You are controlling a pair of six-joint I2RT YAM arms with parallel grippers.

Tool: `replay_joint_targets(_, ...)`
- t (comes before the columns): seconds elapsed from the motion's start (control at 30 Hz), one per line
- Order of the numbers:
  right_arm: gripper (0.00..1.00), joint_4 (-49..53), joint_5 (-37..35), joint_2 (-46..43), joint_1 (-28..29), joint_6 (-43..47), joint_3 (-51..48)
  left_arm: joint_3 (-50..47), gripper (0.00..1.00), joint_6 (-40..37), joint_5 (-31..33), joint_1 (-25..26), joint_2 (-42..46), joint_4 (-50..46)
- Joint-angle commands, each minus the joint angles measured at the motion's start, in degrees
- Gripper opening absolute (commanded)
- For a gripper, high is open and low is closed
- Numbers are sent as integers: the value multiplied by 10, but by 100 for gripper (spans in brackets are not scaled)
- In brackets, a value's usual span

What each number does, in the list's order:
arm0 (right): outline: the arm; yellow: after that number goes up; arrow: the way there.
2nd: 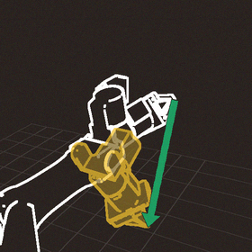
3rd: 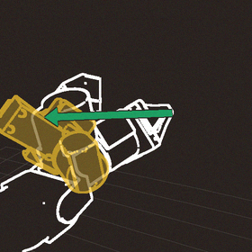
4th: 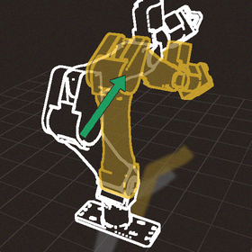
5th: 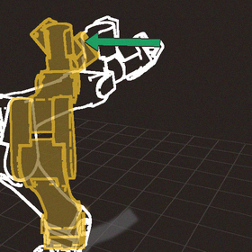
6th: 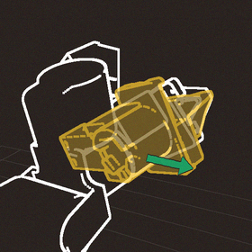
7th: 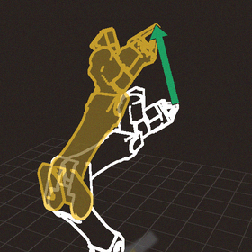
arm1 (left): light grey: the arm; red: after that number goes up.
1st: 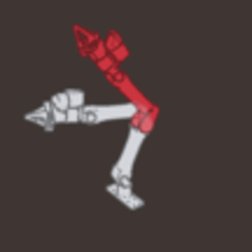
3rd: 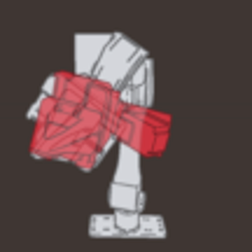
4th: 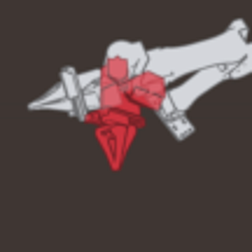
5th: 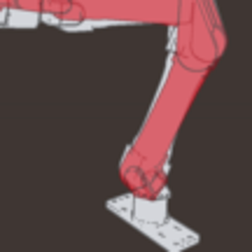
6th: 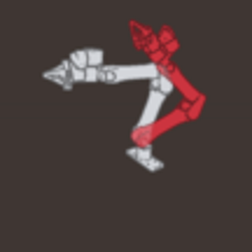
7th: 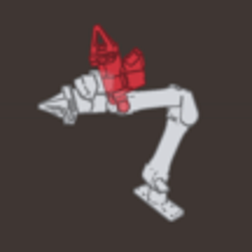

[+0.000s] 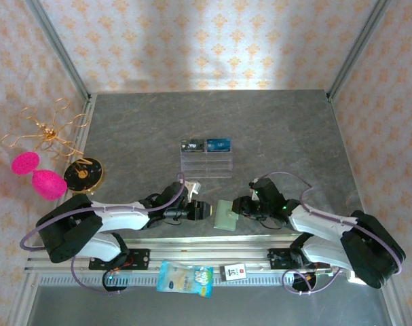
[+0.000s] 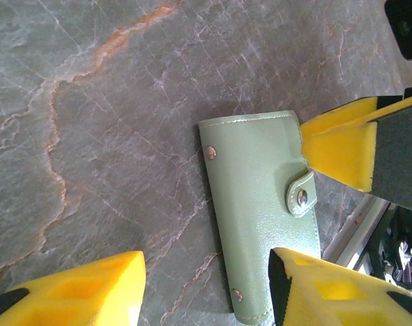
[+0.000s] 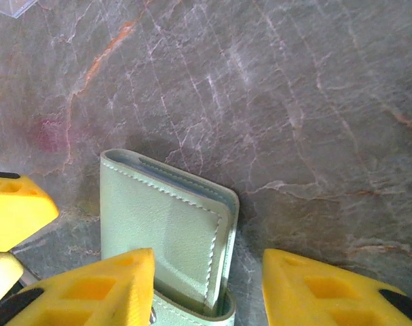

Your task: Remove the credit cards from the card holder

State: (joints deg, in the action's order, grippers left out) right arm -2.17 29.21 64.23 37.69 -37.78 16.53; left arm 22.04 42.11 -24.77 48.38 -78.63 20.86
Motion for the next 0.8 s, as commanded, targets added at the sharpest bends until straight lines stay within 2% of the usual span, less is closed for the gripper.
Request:
replay_joint_targets(0.0,44,-37,30,29,12,6,9,10,52,-10,-16,3,-16,4)
replay_joint_targets(0.2,35,-53,38,73,35,17,29,26,44,-17,-42,11,-50,20)
replay_joint_targets(0.3,39,-50,39,73,39,15,39,36,42,-21,-50,16,-62,21)
replay_joint_targets(0.6,39,-41,61,46,44,9,46,62,32,-19,-75,34,-75,28)
replay_joint_targets(0.77,39,-53,64,78,49,17,49,75,28,-21,-86,39,-101,29)
